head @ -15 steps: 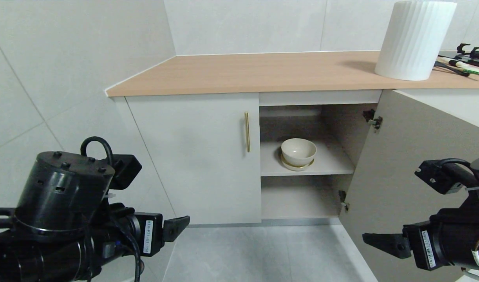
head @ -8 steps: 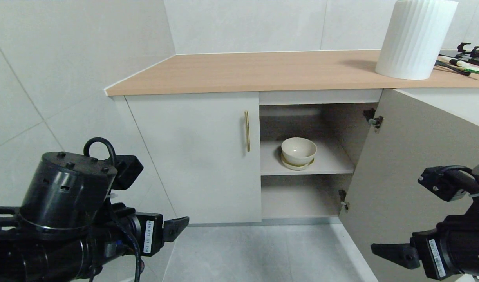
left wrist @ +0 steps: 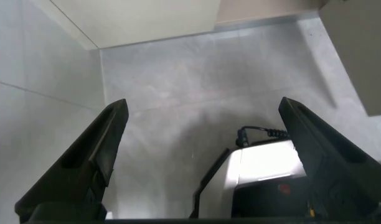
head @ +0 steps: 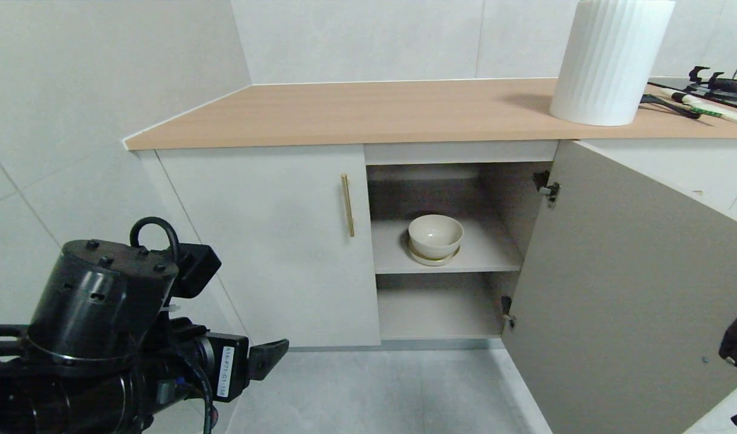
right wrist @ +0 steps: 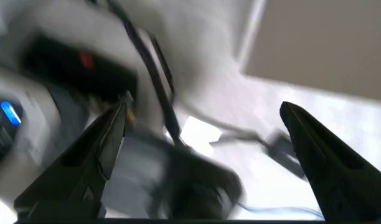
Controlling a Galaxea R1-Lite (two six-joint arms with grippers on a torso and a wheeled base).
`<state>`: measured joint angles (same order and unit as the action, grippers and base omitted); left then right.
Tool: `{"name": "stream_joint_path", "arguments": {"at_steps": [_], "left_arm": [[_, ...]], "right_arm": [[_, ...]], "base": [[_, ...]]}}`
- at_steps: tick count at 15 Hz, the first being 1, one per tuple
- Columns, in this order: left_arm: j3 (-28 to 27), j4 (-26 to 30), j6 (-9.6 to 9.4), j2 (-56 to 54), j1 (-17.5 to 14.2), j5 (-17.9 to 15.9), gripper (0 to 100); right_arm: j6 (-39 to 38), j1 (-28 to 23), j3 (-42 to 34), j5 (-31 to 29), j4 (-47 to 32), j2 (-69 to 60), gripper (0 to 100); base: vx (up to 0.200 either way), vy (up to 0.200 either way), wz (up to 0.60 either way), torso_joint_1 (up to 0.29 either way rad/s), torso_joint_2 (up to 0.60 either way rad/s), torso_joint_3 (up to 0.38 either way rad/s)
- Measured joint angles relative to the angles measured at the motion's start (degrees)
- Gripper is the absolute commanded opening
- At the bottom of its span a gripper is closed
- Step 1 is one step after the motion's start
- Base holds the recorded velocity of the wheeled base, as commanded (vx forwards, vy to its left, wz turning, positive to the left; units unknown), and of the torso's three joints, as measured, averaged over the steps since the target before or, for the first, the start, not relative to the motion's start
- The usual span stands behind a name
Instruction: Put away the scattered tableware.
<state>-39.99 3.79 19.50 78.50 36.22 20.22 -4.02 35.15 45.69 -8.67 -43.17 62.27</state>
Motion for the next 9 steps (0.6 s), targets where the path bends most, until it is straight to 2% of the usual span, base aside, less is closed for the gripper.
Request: {"name": "stream_joint_path", "arguments": {"at_steps": [1, 6, 9], "left_arm": [[0.0, 0.0, 0.0, 0.0, 0.0, 0.0, 100], [0.0, 0.0, 0.04, 0.1, -0.1, 0.0, 100], [0.0, -0.1, 0.04, 0.2, 0.0, 0.0, 100]], "right_arm": [[0.9, 0.0, 0.3, -0.3, -1.9, -1.3, 100], [1.2, -0.2, 0.9, -5.8, -5.9, -4.4, 100], [1.2, -2.5, 1.3, -9.7, -6.1, -5.7, 100]], "base": [[0.0, -0.2, 0.0, -0.002, -0.01, 0.007], [0.0, 0.0, 0.0, 0.0, 0.0, 0.0], [0.0, 0.0, 0.0, 0.0, 0.0, 0.0]]}}
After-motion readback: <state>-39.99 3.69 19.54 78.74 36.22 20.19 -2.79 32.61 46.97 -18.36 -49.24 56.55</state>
